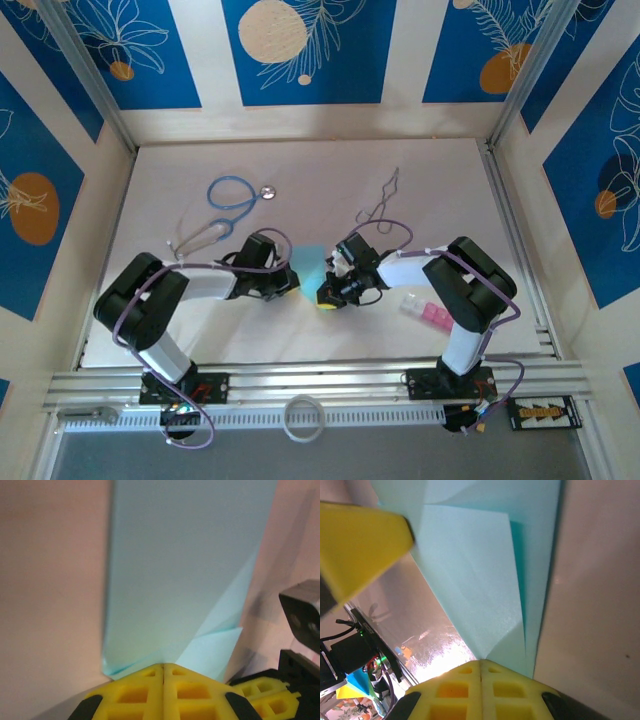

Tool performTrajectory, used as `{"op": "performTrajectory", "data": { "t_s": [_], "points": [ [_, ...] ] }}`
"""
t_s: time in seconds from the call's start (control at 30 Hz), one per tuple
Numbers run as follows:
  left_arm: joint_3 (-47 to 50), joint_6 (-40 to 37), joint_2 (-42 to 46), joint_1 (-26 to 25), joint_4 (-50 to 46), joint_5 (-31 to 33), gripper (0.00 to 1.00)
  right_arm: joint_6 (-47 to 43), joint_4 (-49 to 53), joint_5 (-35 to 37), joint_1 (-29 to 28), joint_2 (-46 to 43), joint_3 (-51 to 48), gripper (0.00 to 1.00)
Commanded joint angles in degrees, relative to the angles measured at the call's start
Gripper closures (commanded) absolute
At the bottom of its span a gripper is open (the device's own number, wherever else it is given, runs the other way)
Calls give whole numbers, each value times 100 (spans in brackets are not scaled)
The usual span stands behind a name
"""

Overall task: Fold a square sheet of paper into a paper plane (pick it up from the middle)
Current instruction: Third fold the triangle at the center of the table.

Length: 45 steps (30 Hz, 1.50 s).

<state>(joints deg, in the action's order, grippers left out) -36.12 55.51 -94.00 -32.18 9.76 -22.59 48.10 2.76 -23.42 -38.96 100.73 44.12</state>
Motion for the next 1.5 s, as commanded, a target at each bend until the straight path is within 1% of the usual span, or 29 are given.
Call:
{"op": "performTrajectory", "data": {
  "t_s": [0.0, 0.1, 0.17, 0.27, 0.37, 0.47, 0.57, 0.7, 0.83, 0.93, 1.03, 1.1, 1.17, 1.23, 1.3, 1.43, 1.47],
  "points": [
    [112, -294, -131, 442, -454, 507, 94, -51, 722, 242, 35, 140, -246, 100],
    [139, -398, -45, 678, -474, 378, 94, -30, 666, 198, 38, 153, -262, 100],
    [101, -495, 77, 739, -577, 350, 94, -34, 640, 175, 38, 149, -261, 100],
    [5, -568, 395, 740, -744, 301, 93, -28, 629, 151, 40, 132, -247, 100],
    [26, -466, 829, 723, -798, 426, 91, -28, 638, 137, 72, 109, -226, 100],
    [47, -355, 988, 622, -490, 131, 90, -21, 629, 125, 82, 106, -210, 100],
    [-55, -406, 884, 326, -263, -95, 90, -12, 631, 113, 90, 120, -175, 100],
    [-180, -400, 403, 31, 182, -471, 90, -13, 635, 117, 90, 131, -151, 100],
    [-262, -374, 10, -71, 373, -658, 90, -14, 638, 109, 90, 102, -167, 100],
    [-276, -410, -274, -76, 318, -609, 91, -14, 646, 77, 103, 90, -131, 100],
    [-477, -646, -466, -69, -570, -272, 92, -12, 588, -24, 116, -55, -60, 100],
    [-493, -746, -521, -66, -886, -72, 94, -23, 566, -61, 88, -293, 30, 100],
    [-405, -785, -523, -74, -840, -58, 94, -123, 623, -101, 19, -467, 203, 100],
    [-357, -798, -537, -69, -809, -61, 94, -320, 974, 33, -99, -457, 521, 100],
    [-343, -819, -541, -69, -779, -71, 94, -410, 1183, 173, -160, -312, 756, 100],
    [-360, -801, -565, -72, -703, -131, 94, -319, 1002, 145, -185, 134, 1018, 100],
    [-369, -800, -557, -69, -702, -132, 94, -306, 981, 234, -220, 248, 1070, 100]
  ]
}}
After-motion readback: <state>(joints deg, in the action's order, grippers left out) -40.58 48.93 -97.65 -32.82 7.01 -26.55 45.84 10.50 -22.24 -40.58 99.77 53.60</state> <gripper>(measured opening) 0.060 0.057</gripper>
